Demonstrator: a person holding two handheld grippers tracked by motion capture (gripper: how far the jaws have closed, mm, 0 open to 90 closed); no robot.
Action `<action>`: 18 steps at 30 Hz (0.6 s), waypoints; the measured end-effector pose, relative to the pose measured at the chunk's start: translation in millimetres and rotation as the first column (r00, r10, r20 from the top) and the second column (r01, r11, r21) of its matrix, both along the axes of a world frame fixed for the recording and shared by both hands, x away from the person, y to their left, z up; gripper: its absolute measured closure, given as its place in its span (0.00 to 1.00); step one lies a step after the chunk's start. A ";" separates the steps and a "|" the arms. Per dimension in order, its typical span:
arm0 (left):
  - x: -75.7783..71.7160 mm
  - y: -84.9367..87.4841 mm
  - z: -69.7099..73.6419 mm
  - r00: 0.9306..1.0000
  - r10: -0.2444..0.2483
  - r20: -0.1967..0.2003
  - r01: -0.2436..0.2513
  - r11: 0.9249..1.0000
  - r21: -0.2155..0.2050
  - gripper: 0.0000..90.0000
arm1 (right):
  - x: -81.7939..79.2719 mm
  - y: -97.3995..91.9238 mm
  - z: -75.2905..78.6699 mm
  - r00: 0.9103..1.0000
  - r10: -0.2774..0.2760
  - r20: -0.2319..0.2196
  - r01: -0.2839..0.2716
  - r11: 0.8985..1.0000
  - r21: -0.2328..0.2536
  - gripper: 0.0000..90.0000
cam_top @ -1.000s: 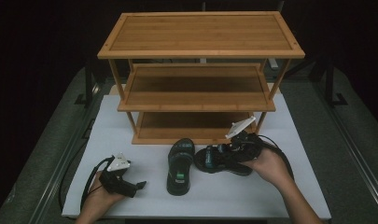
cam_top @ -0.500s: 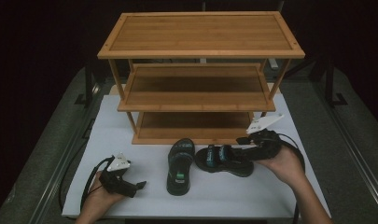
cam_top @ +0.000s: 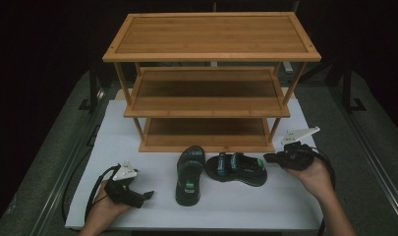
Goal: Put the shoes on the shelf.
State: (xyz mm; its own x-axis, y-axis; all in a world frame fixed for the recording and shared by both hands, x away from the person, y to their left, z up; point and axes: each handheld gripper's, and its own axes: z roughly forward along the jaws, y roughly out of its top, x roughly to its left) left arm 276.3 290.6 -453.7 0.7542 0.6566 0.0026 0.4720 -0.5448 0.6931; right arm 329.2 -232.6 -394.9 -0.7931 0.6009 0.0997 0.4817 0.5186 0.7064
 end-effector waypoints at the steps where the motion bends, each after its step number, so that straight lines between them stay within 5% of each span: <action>1: 0.0 0.0 0.0 1.000 0.000 -0.001 0.000 1.000 -0.001 0.00 | 2.0 -1.1 -3.9 1.000 0.000 -0.005 0.000 1.000 0.003 1.00; 10: 0.2 0.1 0.1 1.000 0.000 -0.003 0.000 1.000 -0.001 0.00 | 18.5 0.8 -34.9 0.998 0.017 -0.058 -0.017 1.000 0.007 1.00; 18: 0.2 0.1 0.1 1.000 -0.001 -0.003 0.001 1.000 -0.001 0.00 | 13.8 1.5 -40.1 0.997 0.035 -0.070 -0.034 0.999 0.009 1.00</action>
State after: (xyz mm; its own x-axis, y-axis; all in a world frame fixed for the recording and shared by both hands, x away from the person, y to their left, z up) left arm 276.6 290.7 -453.6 0.7547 0.6561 0.0000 0.4737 -0.5448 0.6920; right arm 343.0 -231.1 -435.0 -0.8043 0.5722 0.1602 0.5119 0.5303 0.6759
